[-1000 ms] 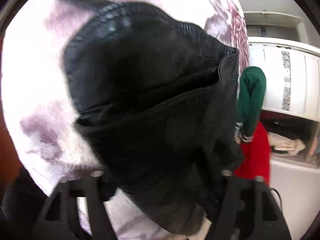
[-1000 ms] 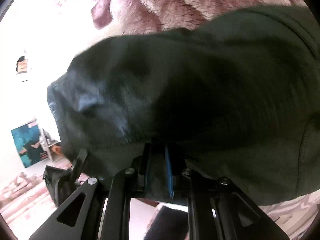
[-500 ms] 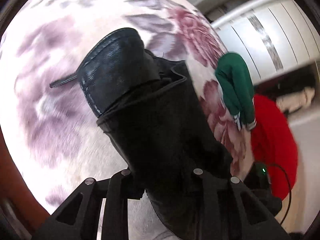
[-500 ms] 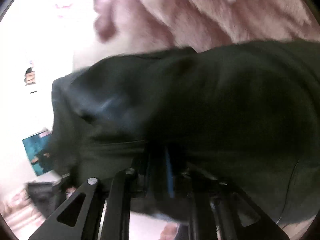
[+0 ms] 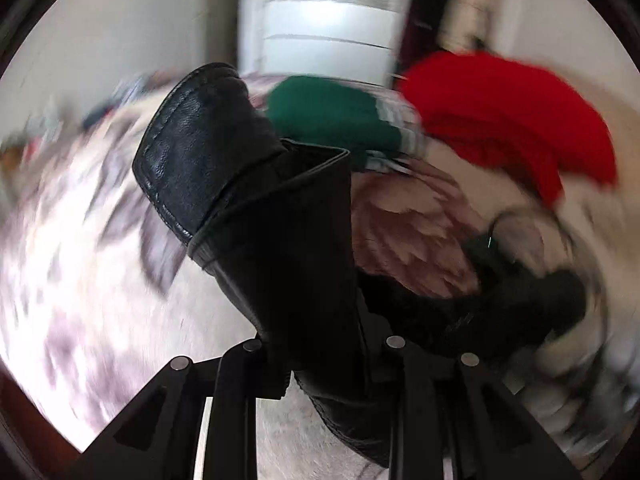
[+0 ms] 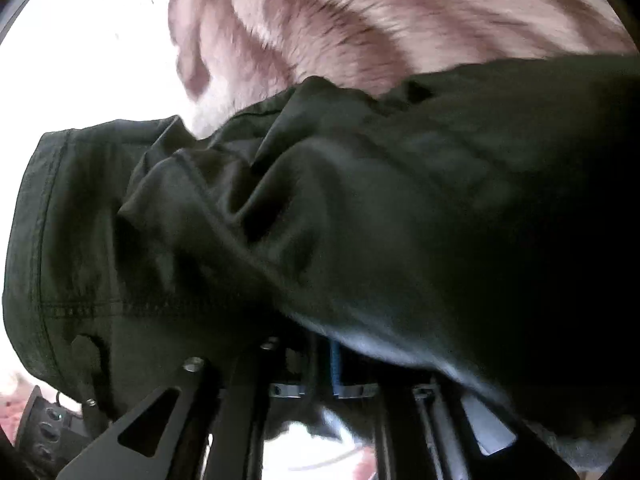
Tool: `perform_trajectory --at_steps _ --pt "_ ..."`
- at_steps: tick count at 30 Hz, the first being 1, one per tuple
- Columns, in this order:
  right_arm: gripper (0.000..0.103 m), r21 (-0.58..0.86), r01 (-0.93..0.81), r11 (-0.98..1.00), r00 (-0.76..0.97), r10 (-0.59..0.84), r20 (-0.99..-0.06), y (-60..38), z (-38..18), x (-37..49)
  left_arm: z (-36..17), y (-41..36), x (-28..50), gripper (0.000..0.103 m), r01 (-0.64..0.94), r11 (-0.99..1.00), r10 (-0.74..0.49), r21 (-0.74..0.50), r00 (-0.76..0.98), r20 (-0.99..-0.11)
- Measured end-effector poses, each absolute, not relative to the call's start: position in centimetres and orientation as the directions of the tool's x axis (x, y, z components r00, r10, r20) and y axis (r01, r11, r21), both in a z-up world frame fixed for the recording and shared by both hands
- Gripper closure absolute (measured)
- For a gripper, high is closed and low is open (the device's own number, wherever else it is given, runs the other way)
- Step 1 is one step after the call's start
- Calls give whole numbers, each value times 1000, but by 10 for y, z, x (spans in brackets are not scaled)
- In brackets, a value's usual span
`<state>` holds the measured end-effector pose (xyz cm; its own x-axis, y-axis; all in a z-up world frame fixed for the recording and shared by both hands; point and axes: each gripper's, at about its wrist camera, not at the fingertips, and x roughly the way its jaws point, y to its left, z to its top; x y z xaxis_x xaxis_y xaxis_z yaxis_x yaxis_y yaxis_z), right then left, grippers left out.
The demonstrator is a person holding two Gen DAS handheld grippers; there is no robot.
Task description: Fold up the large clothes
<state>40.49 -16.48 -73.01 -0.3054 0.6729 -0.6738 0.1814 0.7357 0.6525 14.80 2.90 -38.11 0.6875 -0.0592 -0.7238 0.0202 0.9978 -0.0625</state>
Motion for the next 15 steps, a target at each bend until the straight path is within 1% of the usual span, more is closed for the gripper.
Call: perform_trajectory --at_steps 1,2,4,5,8,10,11,13,14,15 --pt "66 665 199 720 -284 691 -664 -183 -725 401 -380 13 146 81 94 996 -72 -10 690 -720" --pt "58 671 238 702 -258 712 -653 -211 -720 395 -380 -4 146 81 165 985 -82 48 693 -716" --pt "58 675 314 668 -205 742 -639 -259 -714 385 -384 -31 139 81 284 950 -109 132 693 -712" --pt "58 671 356 651 -169 751 -638 -288 -711 378 -387 -51 132 81 363 911 -123 197 694 -709" --pt "57 629 469 619 -93 743 -662 -379 -704 362 -396 -89 114 81 514 800 -165 309 684 -710" --pt "57 607 540 583 -37 737 -675 -418 -702 337 -405 -111 103 81 586 721 -179 370 674 -717" --pt "57 610 579 540 6 746 -666 -441 -700 324 -416 -127 95 81 639 654 -188 405 656 -731" --pt "57 609 626 487 71 742 -666 -487 -691 314 -428 -145 83 81 701 570 -207 429 628 -750" --pt "57 611 632 478 88 738 -669 -490 -687 310 -438 -157 75 81 737 506 -214 449 612 -762" --pt "54 605 633 484 100 724 -683 -498 -680 309 -447 -167 69 81 758 456 -218 466 603 -767"
